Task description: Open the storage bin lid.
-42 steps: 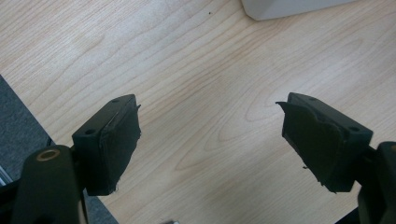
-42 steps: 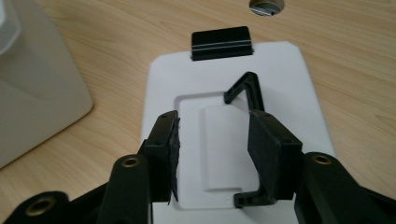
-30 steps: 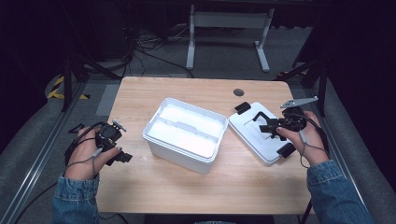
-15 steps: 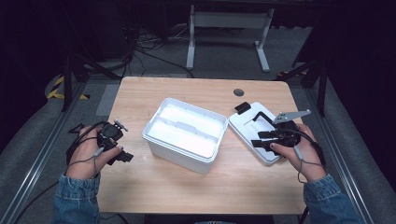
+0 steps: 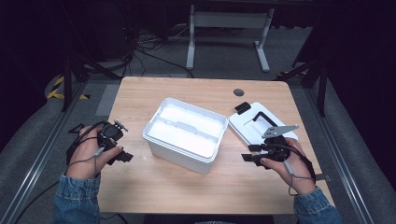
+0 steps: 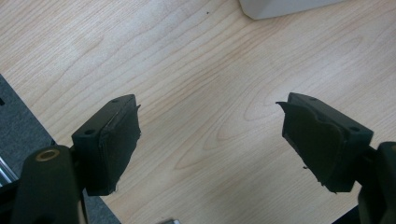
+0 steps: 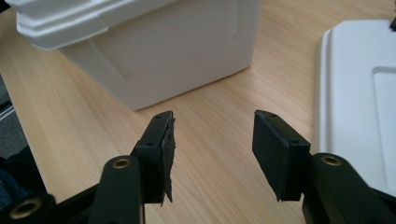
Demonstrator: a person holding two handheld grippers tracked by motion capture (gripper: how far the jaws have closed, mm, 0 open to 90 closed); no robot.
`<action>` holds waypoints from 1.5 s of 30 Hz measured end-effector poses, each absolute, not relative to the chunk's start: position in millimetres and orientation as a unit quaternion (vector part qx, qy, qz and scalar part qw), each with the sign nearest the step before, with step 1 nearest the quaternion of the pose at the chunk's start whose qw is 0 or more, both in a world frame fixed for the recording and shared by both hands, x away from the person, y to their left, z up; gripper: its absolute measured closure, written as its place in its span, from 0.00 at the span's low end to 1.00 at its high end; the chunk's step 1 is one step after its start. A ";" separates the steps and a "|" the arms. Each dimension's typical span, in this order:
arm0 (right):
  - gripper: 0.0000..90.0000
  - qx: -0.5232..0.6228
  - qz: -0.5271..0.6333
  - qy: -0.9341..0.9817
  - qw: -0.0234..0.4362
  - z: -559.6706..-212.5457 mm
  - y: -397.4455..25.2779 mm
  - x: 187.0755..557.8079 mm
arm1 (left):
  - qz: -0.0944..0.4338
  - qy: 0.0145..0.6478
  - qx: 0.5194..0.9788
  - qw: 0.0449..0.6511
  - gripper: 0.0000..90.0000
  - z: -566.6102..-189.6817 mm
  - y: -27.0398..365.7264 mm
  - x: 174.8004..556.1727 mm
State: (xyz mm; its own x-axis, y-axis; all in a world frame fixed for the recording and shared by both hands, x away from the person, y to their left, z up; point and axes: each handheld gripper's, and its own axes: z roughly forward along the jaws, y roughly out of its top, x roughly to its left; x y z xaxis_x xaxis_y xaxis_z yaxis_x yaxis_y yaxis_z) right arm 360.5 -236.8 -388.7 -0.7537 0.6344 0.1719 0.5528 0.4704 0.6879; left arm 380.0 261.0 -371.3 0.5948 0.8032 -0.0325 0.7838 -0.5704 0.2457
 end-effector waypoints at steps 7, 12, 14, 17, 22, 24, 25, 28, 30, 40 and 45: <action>0.54 0.343 0.380 0.858 0.042 -405.4 -229.9 351.3 | 0.043 0.446 0.887 0.115 0.22 -371.5 260.2 380.5; 0.53 0.322 0.371 0.870 0.035 -419.9 -223.0 342.8 | 0.043 0.442 0.888 0.117 0.22 -371.2 260.0 380.6; 0.53 0.318 0.369 0.872 0.039 -422.2 -222.3 341.9 | 0.043 0.443 0.888 0.118 0.22 -371.3 259.9 380.6; 0.53 0.320 0.367 0.873 0.043 -427.6 -220.8 340.2 | 0.042 0.442 0.888 0.118 0.22 -371.3 259.9 380.6; 0.53 0.321 0.360 0.875 0.033 -440.2 -216.9 339.0 | 0.037 0.446 0.886 0.120 0.22 -372.0 259.1 380.2; 0.53 0.317 0.358 0.877 0.035 -445.6 -214.2 338.1 | 0.038 0.446 0.886 0.121 0.22 -372.0 258.9 380.3; 0.53 0.313 0.359 0.879 0.038 -449.5 -212.0 337.2 | 0.035 0.449 0.884 0.122 0.22 -372.2 258.5 379.9; 0.53 0.309 0.366 0.877 0.041 -452.6 -209.8 336.6 | 0.036 0.447 0.886 0.122 0.22 -371.9 259.1 380.2; 0.53 0.305 0.372 0.875 0.047 -456.2 -207.0 335.7 | 0.037 0.446 0.886 0.122 0.22 -371.8 259.5 380.3; 0.53 0.292 0.373 0.879 0.061 -466.2 -199.7 333.1 | 0.036 0.446 0.886 0.122 0.22 -372.1 259.7 380.5; 0.53 0.291 0.374 0.878 0.061 -466.1 -199.7 333.6 | 0.035 0.446 0.886 0.124 0.22 -371.8 259.6 380.0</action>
State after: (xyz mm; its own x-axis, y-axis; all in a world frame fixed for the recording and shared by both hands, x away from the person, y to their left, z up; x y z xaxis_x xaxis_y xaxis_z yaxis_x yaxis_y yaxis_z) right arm 333.6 -199.7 -466.1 -0.8225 0.5579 0.1105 0.4660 0.5498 0.6932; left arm 380.0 259.6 -371.8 0.6002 0.7984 -0.0488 0.7811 -0.5719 0.2505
